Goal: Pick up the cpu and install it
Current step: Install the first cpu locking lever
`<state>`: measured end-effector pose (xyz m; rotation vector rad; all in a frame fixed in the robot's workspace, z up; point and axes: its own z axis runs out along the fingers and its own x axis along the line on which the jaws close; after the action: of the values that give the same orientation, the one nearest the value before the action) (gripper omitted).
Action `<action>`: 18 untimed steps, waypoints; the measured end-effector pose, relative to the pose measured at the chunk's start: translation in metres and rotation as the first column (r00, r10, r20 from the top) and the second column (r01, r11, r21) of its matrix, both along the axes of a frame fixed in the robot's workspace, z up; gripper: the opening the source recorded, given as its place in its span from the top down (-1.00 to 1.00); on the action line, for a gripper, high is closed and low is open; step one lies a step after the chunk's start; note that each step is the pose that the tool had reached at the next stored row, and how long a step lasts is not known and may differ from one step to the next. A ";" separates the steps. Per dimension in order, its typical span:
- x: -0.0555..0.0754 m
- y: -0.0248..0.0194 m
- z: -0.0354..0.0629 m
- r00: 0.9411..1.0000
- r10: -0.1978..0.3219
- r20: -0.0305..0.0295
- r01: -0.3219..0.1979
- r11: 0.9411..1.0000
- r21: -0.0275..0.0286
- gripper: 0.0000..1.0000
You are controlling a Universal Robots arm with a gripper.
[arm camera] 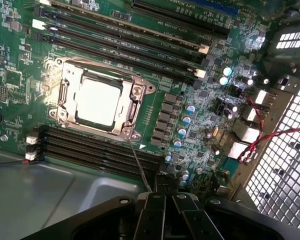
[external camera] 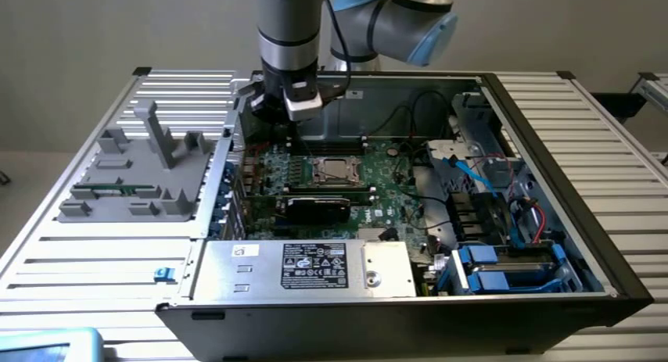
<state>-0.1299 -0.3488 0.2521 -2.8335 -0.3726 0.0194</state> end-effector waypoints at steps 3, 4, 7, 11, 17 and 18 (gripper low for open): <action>0.001 0.0001 -0.0016 1.000 -0.005 0.001 0.005 1.000 0.010 0.77; 0.002 0.0001 -0.0017 1.000 -0.007 0.001 0.007 1.000 0.011 0.77; 0.003 0.0000 -0.0017 1.000 -0.012 0.009 0.012 1.000 0.013 0.77; 0.005 0.0000 -0.0017 0.999 -0.018 0.034 0.017 1.000 0.015 0.77; 0.007 0.0000 -0.0017 0.995 -0.024 0.094 0.022 1.000 0.017 0.77; 0.007 0.0000 -0.0017 0.994 -0.025 0.106 0.023 1.000 0.018 0.77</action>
<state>-0.1227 -0.3487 0.2504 -2.8290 -0.3592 -0.1399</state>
